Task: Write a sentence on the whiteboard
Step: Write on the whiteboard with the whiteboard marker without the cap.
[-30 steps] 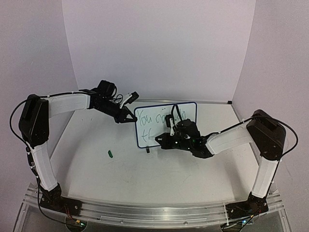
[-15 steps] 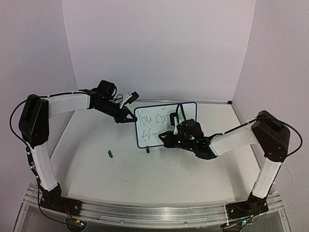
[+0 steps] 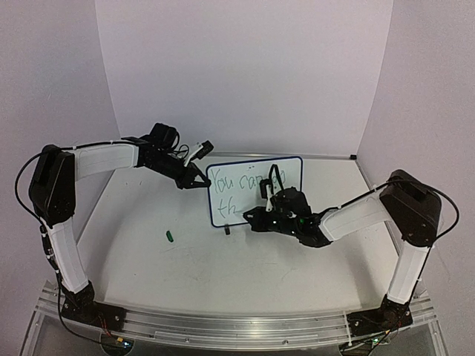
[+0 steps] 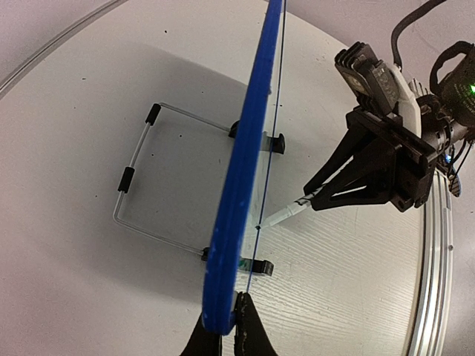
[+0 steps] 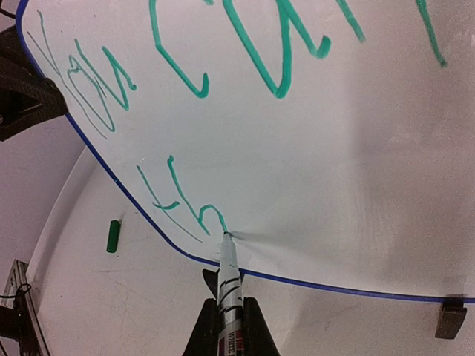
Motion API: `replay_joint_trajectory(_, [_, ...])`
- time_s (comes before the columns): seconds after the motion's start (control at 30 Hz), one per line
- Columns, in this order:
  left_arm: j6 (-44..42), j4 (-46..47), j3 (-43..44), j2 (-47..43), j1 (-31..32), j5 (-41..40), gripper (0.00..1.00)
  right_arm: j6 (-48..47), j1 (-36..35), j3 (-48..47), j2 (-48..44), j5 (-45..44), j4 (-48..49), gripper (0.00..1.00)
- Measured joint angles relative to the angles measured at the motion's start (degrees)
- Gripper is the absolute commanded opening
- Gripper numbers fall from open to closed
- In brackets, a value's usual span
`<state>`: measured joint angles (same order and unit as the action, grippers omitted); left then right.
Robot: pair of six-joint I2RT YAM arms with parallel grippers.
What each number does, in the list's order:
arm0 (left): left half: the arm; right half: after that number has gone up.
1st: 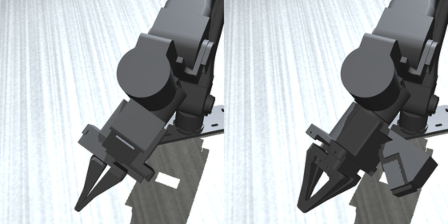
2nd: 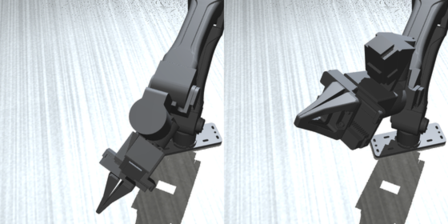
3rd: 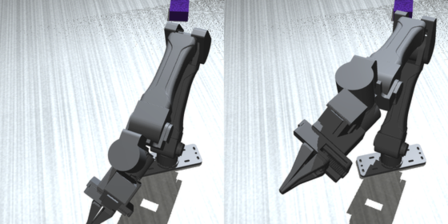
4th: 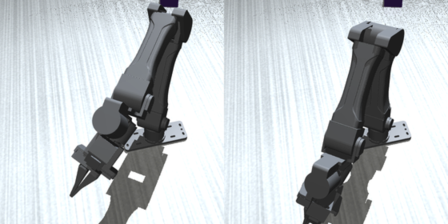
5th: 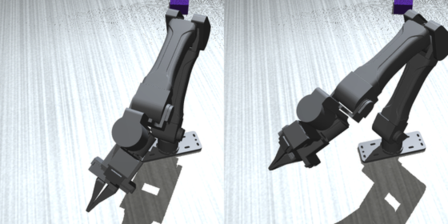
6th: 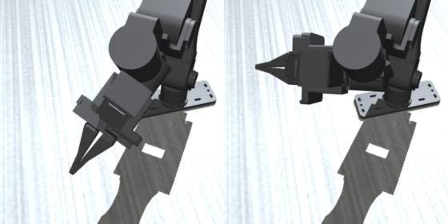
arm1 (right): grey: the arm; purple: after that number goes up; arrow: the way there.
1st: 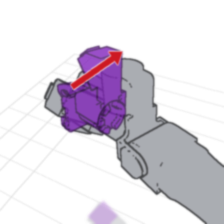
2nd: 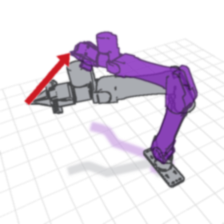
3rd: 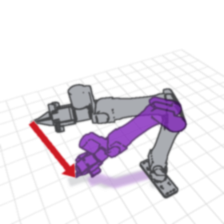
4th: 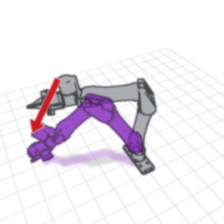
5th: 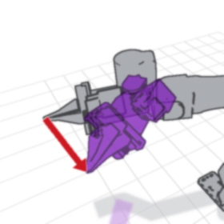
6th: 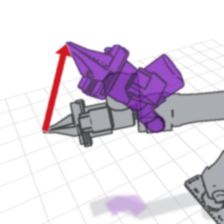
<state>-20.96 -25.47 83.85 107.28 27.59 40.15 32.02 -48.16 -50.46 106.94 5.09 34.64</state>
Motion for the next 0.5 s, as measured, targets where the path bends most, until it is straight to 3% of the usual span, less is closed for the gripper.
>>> replay_joint_trajectory(0.5, [0.0,0.0,0.0,0.0,0.0,0.0,0.00,-1.3,0.0,3.0,-2.4,1.0,0.0,0.00])
